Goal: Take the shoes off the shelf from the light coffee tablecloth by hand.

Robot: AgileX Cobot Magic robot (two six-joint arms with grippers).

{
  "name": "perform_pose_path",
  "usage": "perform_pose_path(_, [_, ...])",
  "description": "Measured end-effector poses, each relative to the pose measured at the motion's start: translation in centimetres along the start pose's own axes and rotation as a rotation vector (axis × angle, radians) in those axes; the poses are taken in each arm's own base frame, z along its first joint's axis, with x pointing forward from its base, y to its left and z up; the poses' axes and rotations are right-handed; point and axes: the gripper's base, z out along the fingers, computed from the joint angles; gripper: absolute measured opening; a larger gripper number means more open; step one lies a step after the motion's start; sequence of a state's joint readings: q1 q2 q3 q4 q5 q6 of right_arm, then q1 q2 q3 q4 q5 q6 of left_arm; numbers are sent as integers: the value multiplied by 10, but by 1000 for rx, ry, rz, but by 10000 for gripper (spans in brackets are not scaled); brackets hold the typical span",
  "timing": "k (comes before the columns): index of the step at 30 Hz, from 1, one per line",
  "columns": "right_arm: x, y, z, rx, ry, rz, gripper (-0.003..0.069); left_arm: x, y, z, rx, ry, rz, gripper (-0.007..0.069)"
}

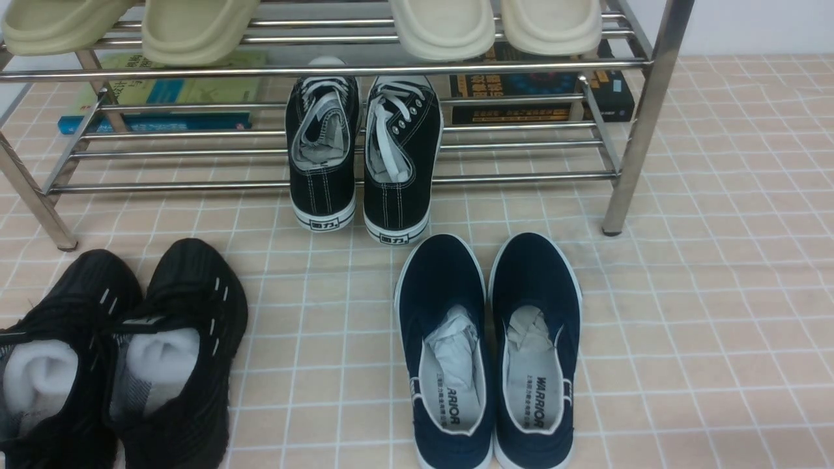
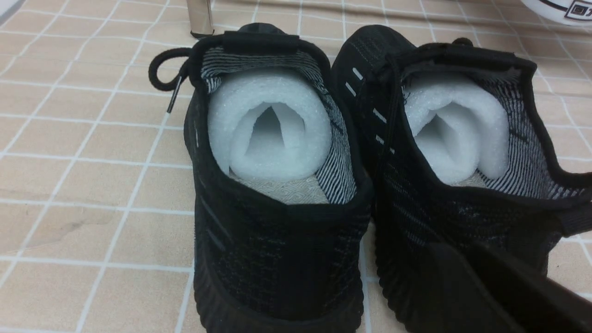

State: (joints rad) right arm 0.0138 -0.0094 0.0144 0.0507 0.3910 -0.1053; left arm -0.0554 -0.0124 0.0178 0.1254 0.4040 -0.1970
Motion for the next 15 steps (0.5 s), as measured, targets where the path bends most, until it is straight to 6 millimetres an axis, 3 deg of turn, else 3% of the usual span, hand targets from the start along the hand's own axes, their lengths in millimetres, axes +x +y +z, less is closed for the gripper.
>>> perform_pose_path(15, [0,0,0,0,0,0,240,0,0,0,0,-1,0,101])
